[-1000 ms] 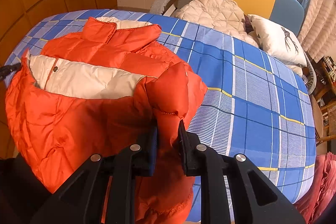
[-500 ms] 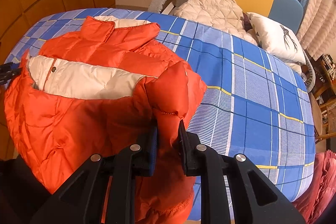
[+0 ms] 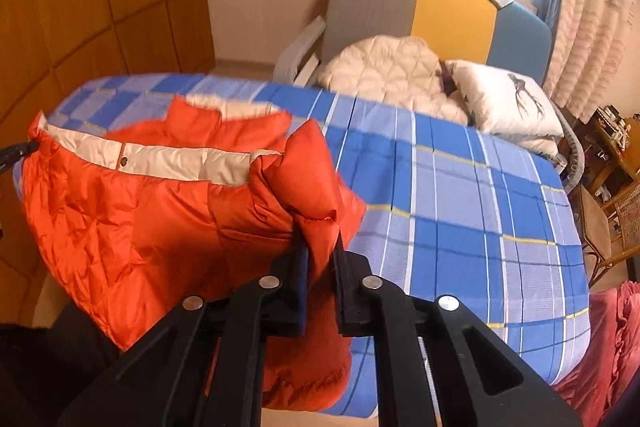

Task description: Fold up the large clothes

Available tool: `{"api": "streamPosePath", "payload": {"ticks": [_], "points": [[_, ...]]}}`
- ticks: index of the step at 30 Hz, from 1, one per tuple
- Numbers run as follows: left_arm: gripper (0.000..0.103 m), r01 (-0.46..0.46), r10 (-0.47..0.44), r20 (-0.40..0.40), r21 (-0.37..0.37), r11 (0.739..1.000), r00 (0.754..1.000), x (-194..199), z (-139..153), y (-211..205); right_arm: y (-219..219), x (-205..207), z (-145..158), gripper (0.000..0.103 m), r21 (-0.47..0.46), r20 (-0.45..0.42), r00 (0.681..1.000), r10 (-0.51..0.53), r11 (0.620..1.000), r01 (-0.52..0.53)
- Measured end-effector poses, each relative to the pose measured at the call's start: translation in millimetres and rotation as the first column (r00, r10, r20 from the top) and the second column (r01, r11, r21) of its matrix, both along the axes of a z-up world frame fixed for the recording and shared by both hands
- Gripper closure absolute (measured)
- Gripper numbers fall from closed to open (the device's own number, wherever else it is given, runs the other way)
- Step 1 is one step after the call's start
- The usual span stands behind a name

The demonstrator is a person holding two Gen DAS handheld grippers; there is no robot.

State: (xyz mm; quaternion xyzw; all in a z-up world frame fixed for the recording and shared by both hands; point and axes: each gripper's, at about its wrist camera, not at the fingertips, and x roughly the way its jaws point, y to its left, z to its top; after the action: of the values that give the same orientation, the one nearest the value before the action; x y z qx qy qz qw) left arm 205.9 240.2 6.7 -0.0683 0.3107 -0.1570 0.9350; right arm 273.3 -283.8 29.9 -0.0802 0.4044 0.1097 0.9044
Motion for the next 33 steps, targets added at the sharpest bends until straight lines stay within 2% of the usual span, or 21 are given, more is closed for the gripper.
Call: {"api": "streamPosePath", "payload": {"ticks": [5, 15, 21, 24, 33], "points": [[0.098, -0.037, 0.037, 0.02, 0.004, 0.999, 0.999, 36, 19, -2, -2, 33, 4, 0.095, 0.031, 0.023, 0.999, -0.037, 0.999, 0.037], [0.098, -0.139, 0.14, -0.065, 0.026, 0.99, 0.988, 140, 3, -5, -2, 120, -19, 0.097, 0.072, 0.003, 0.993, -0.122, 0.99, 0.121], [0.098, -0.185, 0.193, -0.132, 0.068, 0.98, 0.972, 192, -27, -11, 1, 173, -54, 0.097, 0.062, -0.059, 0.985, -0.159, 0.985, 0.163], [0.098, -0.2, 0.215, -0.179, 0.097, 0.975, 0.96, 211, -50, -15, 1, 185, -74, 0.097, 0.064, -0.091, 0.98, -0.176, 0.981, 0.182], [0.098, -0.235, 0.272, -0.24, 0.173, 0.957, 0.932, 241, -97, -31, 1, 206, -128, 0.097, 0.034, -0.146, 0.962, -0.23, 0.971, 0.237]]}}
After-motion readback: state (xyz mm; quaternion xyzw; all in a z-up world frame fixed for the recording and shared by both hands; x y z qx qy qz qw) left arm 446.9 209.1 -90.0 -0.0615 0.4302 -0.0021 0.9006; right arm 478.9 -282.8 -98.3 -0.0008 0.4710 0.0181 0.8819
